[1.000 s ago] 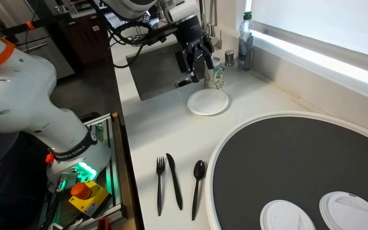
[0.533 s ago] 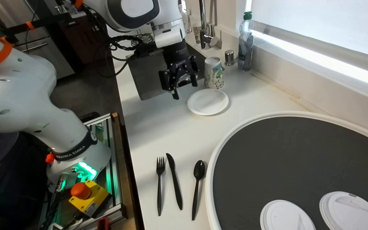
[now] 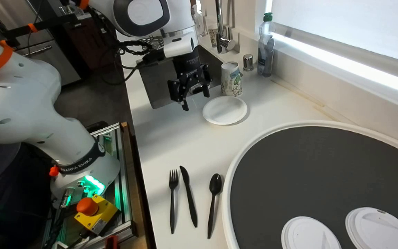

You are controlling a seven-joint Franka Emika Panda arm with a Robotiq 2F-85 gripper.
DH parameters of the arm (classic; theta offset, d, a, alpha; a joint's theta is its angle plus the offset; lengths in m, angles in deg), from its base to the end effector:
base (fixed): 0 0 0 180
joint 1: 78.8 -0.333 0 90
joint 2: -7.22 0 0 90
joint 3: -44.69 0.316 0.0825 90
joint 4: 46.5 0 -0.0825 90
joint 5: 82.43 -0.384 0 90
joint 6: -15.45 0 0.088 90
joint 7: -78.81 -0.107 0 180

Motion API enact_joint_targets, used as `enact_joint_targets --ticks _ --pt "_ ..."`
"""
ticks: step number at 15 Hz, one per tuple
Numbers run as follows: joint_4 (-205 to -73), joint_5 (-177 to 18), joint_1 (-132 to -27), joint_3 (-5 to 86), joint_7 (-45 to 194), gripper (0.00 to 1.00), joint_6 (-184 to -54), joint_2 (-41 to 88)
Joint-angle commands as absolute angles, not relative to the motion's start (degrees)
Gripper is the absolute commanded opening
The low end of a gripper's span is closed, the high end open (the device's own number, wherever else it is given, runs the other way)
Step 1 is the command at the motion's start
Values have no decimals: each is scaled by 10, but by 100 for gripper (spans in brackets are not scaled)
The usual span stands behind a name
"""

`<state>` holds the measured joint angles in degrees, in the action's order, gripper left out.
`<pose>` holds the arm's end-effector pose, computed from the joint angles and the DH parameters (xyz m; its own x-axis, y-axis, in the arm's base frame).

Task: Remove the cup from the plate, then put the plate on the cup

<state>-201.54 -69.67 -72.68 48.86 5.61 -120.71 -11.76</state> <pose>0.3891 -0.0171 0.3325 0.4038 -0.9000 0.1642 -0.9148 -0.3985 0.0654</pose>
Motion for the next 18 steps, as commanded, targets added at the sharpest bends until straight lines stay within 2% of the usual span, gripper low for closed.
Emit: enact_joint_targets --ticks 1,12,18 --pt "-2024 -700 -719 494 46 100 -1225 -112" --pt "-2040 -710 -694 486 19 100 -1353 -72" --pt "-2039 -709 -692 483 23 100 -1366 -46"
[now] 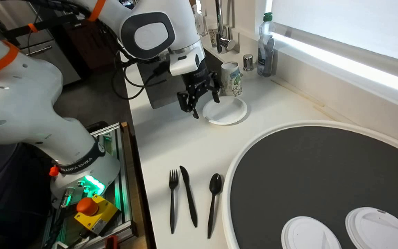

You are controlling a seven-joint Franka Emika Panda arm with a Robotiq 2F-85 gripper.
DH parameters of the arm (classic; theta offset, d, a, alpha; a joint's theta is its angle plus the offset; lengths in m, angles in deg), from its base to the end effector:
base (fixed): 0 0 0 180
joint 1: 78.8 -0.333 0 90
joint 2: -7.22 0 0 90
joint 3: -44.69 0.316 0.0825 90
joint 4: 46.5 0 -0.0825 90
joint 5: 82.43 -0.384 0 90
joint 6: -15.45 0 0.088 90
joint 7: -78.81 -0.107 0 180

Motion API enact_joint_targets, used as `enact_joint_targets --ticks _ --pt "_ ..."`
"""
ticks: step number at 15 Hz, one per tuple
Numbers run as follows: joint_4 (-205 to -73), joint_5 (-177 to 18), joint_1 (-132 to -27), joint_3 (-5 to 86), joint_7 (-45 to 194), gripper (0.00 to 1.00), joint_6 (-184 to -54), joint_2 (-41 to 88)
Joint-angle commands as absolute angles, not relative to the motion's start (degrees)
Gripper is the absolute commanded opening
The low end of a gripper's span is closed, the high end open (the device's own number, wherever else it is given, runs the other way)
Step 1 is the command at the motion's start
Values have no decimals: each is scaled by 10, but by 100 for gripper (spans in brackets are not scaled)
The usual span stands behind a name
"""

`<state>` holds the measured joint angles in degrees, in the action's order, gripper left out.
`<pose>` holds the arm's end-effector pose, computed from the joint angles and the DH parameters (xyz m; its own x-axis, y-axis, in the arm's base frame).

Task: Remove the cup from the plate, then put the plate on the cup

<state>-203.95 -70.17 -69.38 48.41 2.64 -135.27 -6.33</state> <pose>0.3971 -0.0356 0.3015 0.3069 -0.9381 0.1606 -0.9448 -0.3206 -0.0673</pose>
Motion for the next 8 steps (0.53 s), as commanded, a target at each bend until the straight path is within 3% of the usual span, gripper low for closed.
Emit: enact_joint_targets --ticks 1,6,7,8 --pt "-2039 -708 -692 482 24 100 -1365 -43" --pt "-2039 -705 -693 478 20 100 -1367 -31" --pt "-2039 -704 -693 478 20 97 -1367 -30" --pt "-2039 -704 -693 477 19 86 -1368 -28"
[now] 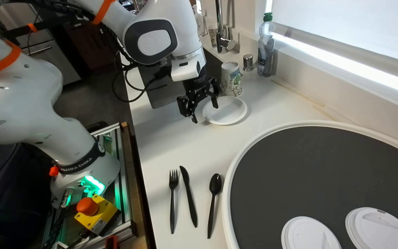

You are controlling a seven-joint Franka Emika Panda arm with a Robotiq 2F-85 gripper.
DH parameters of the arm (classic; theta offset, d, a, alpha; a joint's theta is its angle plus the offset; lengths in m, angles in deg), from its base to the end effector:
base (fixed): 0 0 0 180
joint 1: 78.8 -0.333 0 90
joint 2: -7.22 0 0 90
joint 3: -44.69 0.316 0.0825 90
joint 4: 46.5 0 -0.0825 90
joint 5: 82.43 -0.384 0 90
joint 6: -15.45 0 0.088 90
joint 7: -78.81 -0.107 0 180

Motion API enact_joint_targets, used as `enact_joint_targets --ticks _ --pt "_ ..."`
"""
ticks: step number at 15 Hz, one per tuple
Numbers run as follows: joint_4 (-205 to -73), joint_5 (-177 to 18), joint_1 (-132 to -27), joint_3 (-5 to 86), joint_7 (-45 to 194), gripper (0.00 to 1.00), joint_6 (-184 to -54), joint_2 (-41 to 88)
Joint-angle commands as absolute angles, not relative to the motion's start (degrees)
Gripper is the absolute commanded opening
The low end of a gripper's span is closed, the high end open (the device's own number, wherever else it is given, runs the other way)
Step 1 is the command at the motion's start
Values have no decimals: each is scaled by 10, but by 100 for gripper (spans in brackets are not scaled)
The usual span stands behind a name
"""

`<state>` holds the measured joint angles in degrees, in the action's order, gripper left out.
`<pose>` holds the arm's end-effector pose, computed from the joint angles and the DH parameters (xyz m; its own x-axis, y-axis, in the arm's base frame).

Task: Remove the cup from the plate, then put the plate on the cup

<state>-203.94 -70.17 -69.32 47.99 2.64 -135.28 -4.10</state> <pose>0.3954 -0.0386 0.2862 0.3049 -0.9418 0.1416 -0.9493 -0.3125 -0.0340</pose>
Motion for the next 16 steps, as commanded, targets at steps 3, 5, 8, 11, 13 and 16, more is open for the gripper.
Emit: enact_joint_targets --ticks 3,5,8,11,13,16 --pt "-2039 -703 -693 475 17 64 -1369 -22" --pt "-2039 -701 -693 474 17 56 -1368 -19" --pt "-2039 -700 -694 472 15 67 -1369 -15" --pt "-2039 -700 -694 470 15 39 -1370 -11" --pt "-2037 -699 -694 470 14 24 -1374 -11" --pt "-2050 -698 -693 469 13 1 -1381 -22"
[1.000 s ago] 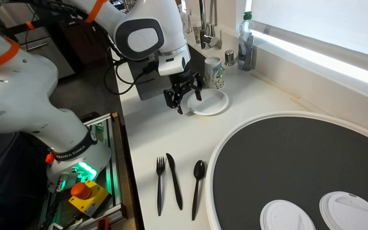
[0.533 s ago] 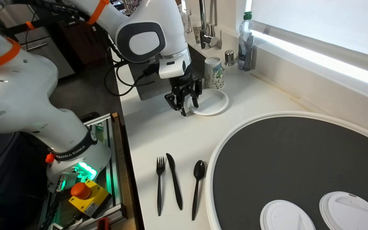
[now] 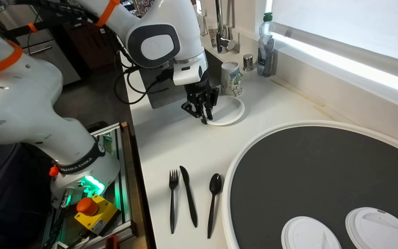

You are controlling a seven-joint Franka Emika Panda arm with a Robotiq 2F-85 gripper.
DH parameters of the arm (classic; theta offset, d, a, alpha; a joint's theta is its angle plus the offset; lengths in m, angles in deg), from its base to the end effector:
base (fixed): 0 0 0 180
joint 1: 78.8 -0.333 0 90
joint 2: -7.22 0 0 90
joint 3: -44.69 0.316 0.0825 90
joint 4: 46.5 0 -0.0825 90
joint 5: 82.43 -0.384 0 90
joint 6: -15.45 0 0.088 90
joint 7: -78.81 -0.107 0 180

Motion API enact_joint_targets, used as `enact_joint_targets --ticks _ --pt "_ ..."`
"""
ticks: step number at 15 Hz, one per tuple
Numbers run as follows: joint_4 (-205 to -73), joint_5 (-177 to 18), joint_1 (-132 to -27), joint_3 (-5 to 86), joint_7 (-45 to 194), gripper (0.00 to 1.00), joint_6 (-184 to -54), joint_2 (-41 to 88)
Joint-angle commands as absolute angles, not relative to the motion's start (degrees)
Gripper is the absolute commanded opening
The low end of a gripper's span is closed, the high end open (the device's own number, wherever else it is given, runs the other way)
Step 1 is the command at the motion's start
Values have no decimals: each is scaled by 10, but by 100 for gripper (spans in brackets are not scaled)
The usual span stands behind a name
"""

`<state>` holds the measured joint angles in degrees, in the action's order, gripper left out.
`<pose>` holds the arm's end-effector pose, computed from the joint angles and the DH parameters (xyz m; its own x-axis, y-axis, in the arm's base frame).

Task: Remove the cup from the plate, then put the plate on the cup

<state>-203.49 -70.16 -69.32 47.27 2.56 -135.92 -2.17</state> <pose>0.3973 -0.0432 0.2768 0.2954 -0.9465 0.1303 -0.9534 -0.3007 -0.0232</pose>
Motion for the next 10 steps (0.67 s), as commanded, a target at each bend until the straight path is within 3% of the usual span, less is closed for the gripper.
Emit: enact_joint_targets --ticks 1,3,5,10 --pt "-2055 -698 -693 468 13 1 -1384 -26" --pt "-2042 -698 -692 468 13 4 -1381 -17" --pt "-2060 -697 -691 467 11 0 -1387 -34" --pt "-2049 -689 -683 464 8 1 -1379 -41"
